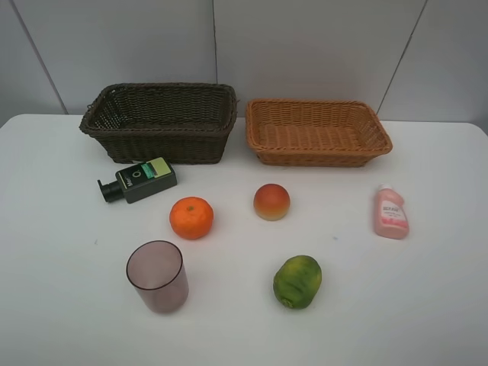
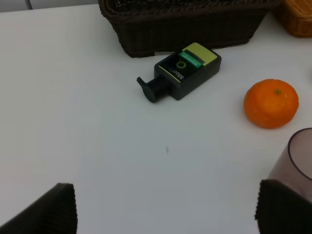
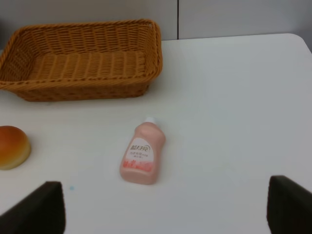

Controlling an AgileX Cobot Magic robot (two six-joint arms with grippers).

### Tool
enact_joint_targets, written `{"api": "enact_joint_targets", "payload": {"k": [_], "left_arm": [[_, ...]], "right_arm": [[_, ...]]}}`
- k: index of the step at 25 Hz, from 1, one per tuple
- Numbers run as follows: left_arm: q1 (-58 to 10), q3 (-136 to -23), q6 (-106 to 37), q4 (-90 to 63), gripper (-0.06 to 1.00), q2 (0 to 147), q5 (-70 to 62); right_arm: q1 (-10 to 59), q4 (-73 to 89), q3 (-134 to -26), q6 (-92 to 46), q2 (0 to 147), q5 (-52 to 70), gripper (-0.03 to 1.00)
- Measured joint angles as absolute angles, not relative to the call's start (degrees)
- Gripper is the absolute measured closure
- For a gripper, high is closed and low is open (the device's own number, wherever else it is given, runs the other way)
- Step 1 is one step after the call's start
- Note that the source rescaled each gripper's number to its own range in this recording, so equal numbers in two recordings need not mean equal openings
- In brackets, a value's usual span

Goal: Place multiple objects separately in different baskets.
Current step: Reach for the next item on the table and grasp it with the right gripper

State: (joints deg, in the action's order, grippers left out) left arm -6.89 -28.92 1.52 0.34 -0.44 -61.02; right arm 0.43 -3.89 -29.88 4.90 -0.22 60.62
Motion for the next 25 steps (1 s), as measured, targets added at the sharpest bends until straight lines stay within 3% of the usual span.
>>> {"api": "enact_joint_targets", "payload": {"k": [18, 25], "left_arm": [[-6.9, -28.9, 1.5, 0.3, -0.01, -0.4, -61.0], [-6.9, -28.9, 1.5, 0.3, -0.01, -0.4, -61.0]], "right_arm": [[0.4, -3.7, -29.9, 4.9, 0.0, 60.6, 0.2], [0.4, -3.4, -36.7, 4.9, 16.8, 60.7, 0.2]]}}
